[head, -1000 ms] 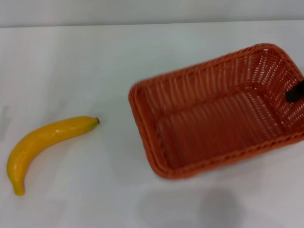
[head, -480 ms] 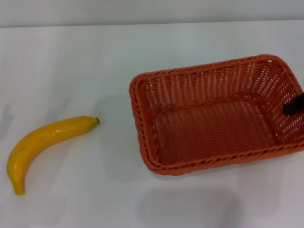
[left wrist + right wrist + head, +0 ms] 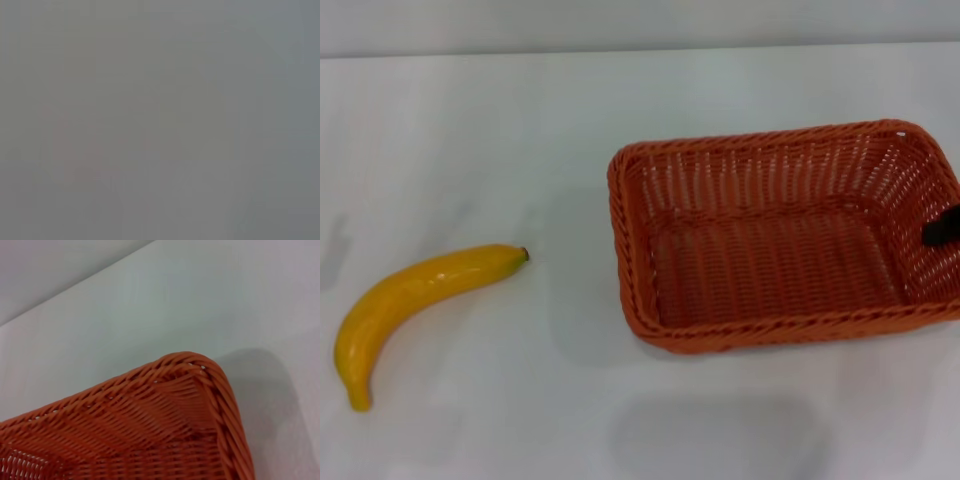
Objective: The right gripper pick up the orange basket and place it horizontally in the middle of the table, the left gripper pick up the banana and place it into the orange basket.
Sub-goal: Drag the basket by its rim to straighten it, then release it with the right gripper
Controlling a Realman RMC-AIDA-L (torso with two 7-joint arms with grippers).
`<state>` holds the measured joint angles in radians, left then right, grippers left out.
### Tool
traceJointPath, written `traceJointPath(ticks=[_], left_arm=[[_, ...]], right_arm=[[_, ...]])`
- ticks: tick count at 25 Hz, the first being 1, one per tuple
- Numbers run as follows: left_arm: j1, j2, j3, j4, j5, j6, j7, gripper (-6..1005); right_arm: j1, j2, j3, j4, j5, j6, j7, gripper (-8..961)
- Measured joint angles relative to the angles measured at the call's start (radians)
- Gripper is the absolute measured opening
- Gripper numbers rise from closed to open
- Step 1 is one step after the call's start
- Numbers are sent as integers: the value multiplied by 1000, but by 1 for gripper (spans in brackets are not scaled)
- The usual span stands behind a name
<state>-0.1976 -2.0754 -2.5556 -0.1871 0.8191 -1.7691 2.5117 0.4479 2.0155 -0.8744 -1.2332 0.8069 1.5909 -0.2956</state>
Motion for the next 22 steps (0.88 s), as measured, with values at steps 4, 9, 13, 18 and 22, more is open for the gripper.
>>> traceJointPath(ticks=[4, 9, 13, 18, 22], left_arm=[[-2, 0, 0, 0, 0, 2, 0, 741], [-7, 0, 0, 0, 0, 2, 2, 740], [-7, 0, 0, 0, 0, 2, 1, 740], [-6, 0, 0, 0, 0, 2, 0, 740], [-6, 0, 0, 0, 0, 2, 0, 740]], right_arm=[[14, -6, -31, 0, 0, 16, -10, 198], [45, -12, -54, 32, -6, 31, -12, 209], [51, -15, -50, 45, -6, 36, -23, 217], [54, -24, -45, 52, -2, 47, -28, 272], [60, -32, -25, 50, 3, 90, -41, 456]])
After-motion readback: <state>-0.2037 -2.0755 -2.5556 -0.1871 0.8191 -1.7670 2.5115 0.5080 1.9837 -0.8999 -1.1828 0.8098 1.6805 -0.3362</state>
